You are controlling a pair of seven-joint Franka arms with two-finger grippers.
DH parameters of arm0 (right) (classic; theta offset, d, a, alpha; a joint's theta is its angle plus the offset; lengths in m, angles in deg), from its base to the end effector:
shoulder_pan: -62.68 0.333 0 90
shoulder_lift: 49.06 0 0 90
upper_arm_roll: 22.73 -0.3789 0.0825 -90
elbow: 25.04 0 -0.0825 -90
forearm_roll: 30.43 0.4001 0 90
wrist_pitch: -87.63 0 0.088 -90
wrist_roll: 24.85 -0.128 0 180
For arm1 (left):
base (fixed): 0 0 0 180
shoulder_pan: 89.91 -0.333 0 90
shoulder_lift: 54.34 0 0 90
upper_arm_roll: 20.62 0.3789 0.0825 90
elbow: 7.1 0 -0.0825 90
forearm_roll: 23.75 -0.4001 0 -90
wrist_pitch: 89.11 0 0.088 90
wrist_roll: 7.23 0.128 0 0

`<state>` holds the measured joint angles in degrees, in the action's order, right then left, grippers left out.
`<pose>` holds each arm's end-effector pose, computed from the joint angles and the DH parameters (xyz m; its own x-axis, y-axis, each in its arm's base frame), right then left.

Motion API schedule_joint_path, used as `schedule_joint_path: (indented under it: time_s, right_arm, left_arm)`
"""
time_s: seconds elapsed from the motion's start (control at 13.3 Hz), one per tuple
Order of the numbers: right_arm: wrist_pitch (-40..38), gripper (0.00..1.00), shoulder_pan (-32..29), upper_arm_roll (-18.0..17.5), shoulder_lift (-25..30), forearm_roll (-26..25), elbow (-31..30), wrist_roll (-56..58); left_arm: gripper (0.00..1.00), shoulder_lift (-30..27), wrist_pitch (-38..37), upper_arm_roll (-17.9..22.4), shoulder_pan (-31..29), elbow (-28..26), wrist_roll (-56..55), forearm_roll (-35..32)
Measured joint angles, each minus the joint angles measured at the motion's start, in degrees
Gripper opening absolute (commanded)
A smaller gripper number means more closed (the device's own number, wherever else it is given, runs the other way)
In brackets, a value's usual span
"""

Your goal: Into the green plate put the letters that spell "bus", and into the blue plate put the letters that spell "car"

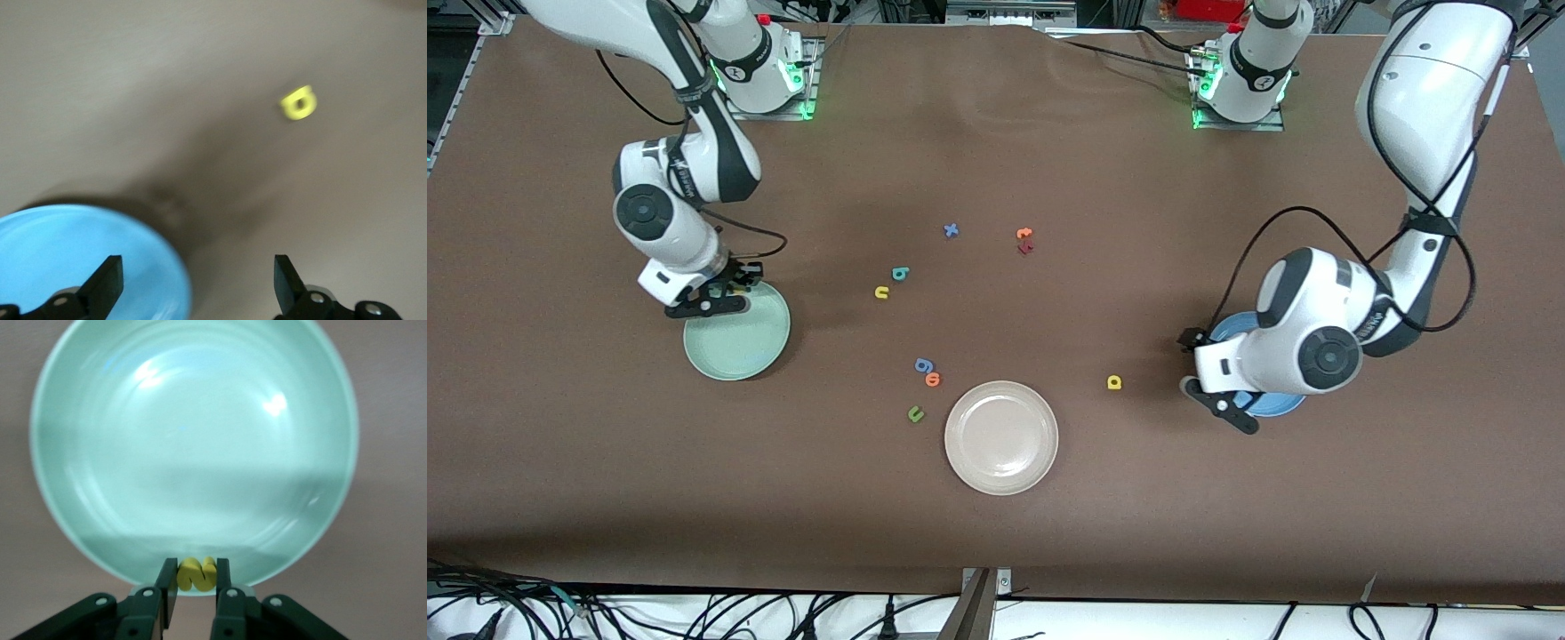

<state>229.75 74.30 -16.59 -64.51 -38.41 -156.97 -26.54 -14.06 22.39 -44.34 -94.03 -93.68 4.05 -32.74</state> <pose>0.5394 0.0502 0.2491 0.9799 0.1759 -0.0943 0.1855 -0.9769 0.1060 0.7089 -0.1828 0.2787 0.8308 -0.5286 -0.1742 -0.5034 -0.8472 0.1697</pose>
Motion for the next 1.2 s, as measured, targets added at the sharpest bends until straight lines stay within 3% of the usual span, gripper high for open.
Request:
schedule_joint_path:
  time_s: [0.23, 0.38, 0.45, 0.68, 0.9, 1.2]
  right_arm:
    - [0.0, 0.03, -0.1, 0.7, -1.5, 2.3, 2.0, 1.7]
    - [0.0, 0.81, -0.4, 0.7, -4.3, 2.8, 5.0, 1.7]
    - [0.0, 0.99, -0.4, 0.7, -5.8, 3.0, 6.3, 1.7]
    - [0.0, 0.99, -0.4, 0.7, -7.6, 3.9, 8.0, 1.7]
    - [-2.1, 0.99, -0.2, 0.0, -6.3, 6.5, 8.8, -0.2]
    - [-5.1, 0.99, 2.2, -4.9, -3.2, 7.8, 9.0, -13.1]
  left_arm:
    - [1.00, 1.4, 5.3, -0.4, 5.8, -0.3, -9.0, 0.0]
    - [1.00, 3.2, 14.8, -0.1, 7.9, -0.3, -11.0, 0.0]
    - [1.00, 4.4, 18.5, 0.0, 7.9, -0.4, -10.9, 0.0]
    - [1.00, 7.6, 23.9, 0.6, 7.7, -0.4, -10.7, -5.8]
    - [1.00, 8.6, 24.1, 0.7, 6.9, -0.4, -10.7, -7.3]
    - [0.98, 9.0, 23.3, 0.3, 7.3, -0.5, -10.2, -7.3]
